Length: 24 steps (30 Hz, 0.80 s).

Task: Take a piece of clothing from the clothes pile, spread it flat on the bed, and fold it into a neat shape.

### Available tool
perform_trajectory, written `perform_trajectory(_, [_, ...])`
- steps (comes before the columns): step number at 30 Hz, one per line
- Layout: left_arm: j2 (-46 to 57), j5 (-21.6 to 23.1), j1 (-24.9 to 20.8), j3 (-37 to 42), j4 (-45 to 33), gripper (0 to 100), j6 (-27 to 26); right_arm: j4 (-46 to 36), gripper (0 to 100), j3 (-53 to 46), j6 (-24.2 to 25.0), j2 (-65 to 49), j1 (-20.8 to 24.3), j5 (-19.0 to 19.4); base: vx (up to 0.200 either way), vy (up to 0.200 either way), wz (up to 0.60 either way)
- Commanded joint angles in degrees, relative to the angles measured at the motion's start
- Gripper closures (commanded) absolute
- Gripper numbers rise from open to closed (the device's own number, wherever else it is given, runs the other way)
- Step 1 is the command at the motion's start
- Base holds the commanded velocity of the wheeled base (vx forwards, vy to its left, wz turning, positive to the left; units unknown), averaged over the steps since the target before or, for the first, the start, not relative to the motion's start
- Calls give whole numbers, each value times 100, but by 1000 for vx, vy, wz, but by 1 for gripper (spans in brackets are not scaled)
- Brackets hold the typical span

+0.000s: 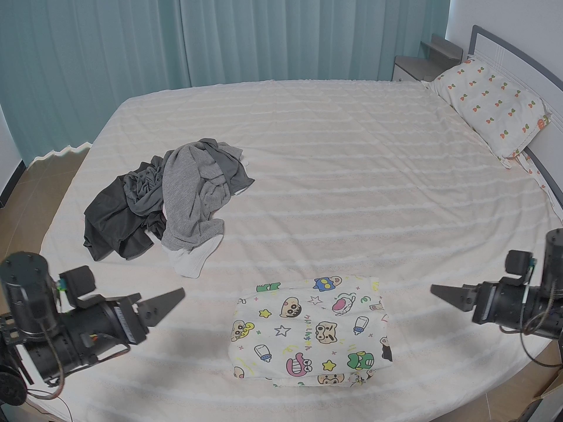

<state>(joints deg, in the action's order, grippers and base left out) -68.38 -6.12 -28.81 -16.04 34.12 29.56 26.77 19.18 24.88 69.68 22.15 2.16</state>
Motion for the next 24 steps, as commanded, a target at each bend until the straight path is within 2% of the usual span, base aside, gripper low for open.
perform_trajectory(1, [4983,-1348,1448,-1226,-3535,0,-1585,-3231,0,825,-634,-4665,-1925,-260,0,0,0])
perform_trajectory(3, [5256,-1348,1984,-1287,-3878,0,-1743,-3257,0,816,-660,-4894,-2145,-181,0,0,0])
perform_trajectory(4, [5282,-1348,2081,-1296,-3922,0,-1752,-3257,0,816,-678,-4920,-2162,-181,0,0,0])
perform_trajectory(5, [5379,-1304,2520,-1305,-4027,0,-1778,-3240,0,789,-888,-5078,-2268,-189,0,0,0])
perform_trajectory(7, [5502,-1269,2775,-1305,-4063,0,-1787,-3240,0,746,-1214,-5325,-2312,-128,0,0,0])
perform_trajectory(11, [5704,-1234,2784,-1270,-4089,0,-1805,-3257,0,438,-1680,-5826,-2338,-154,0,0,0])
perform_trajectory(12, [5853,-1225,2793,-1199,-4238,0,-1858,-3257,0,209,-2101,-6168,-2364,-163,0,0,0])
perform_trajectory(14, [6091,-1207,2793,-1129,-4572,0,-1989,-3275,0,25,-2330,-6450,-2382,-172,0,0,0])
perform_trajectory(16, [6275,-1207,2810,-1112,-4792,0,-2069,-3275,0,-98,-2400,-6564,-2391,-198,0,0,0])
perform_trajectory(17, [6697,-1199,2872,-1094,-5196,0,-2306,-3213,0,-283,-2523,-6573,-2382,-356,0,0,0])
perform_trajectory(19, [6838,-1199,2854,-1103,-5486,0,-2526,-3240,0,-441,-2558,-6573,-2382,-576,0,0,0])
perform_trajectory(24, [6838,-1181,2854,-848,-5548,0,-2411,-2950,0,-1452,-2725,-6599,-2364,-673,0,0,0])
